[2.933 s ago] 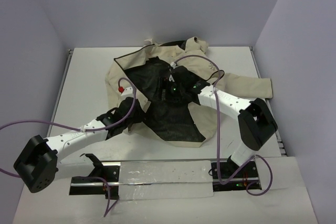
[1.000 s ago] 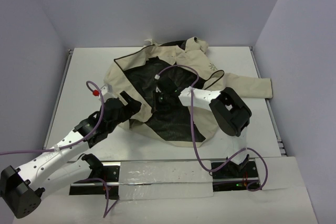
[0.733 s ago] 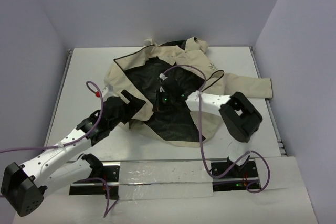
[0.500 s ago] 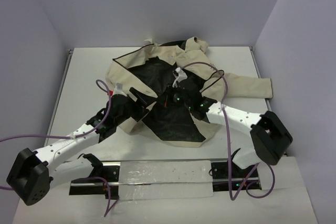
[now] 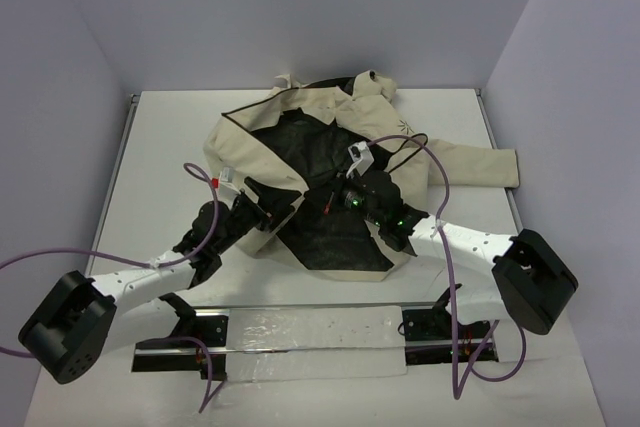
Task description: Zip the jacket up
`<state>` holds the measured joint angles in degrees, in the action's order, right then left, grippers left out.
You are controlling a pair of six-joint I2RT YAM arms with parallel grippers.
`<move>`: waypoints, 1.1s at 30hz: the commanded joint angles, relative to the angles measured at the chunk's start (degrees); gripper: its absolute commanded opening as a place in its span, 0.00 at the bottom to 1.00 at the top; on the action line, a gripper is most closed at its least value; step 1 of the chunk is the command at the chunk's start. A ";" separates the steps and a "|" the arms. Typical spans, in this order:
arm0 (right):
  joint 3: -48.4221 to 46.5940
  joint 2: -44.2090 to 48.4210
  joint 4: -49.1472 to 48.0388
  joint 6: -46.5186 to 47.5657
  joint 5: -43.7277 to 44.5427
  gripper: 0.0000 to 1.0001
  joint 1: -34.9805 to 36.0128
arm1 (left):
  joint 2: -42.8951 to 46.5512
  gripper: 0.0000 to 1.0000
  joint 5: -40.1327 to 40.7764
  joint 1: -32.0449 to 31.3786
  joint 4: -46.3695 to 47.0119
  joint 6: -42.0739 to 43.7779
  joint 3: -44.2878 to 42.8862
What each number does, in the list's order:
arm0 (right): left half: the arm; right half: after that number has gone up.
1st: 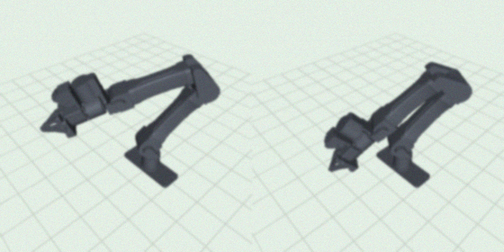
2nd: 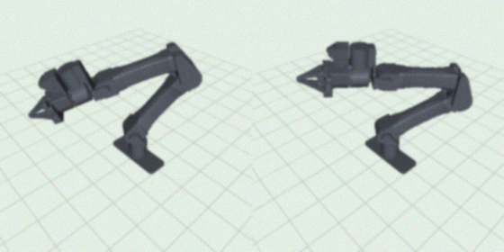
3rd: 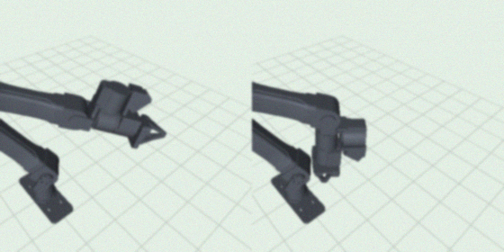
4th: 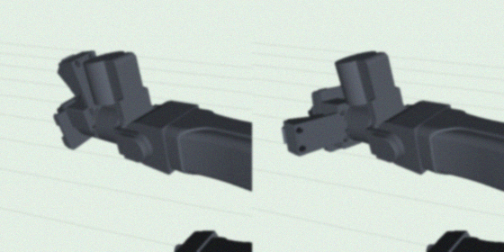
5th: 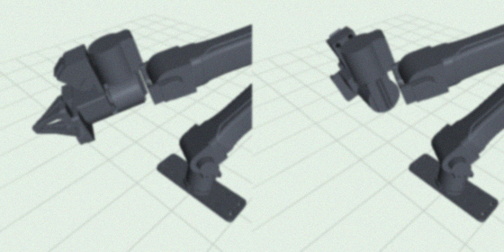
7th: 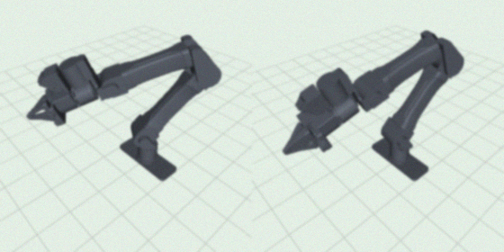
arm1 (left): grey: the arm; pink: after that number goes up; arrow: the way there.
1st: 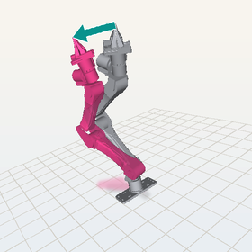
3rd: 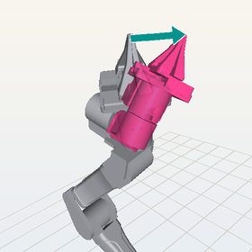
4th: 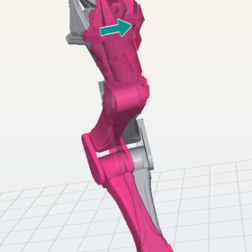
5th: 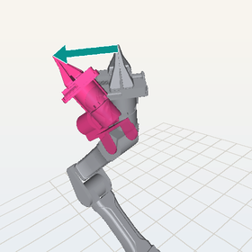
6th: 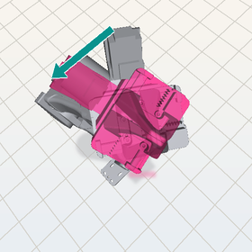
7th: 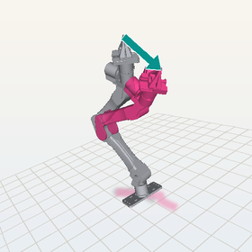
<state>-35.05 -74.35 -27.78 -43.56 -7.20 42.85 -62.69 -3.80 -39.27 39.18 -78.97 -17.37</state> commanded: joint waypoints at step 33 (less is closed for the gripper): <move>0.59 -3.09 -12.61 -6.36 -8.80 0.00 -0.58 | -5.46 0.65 -5.87 3.05 28.32 6.47 1.81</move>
<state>-35.05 -77.32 -37.70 -49.90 -15.39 42.48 -70.48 -10.89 -37.26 62.06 -73.01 -15.96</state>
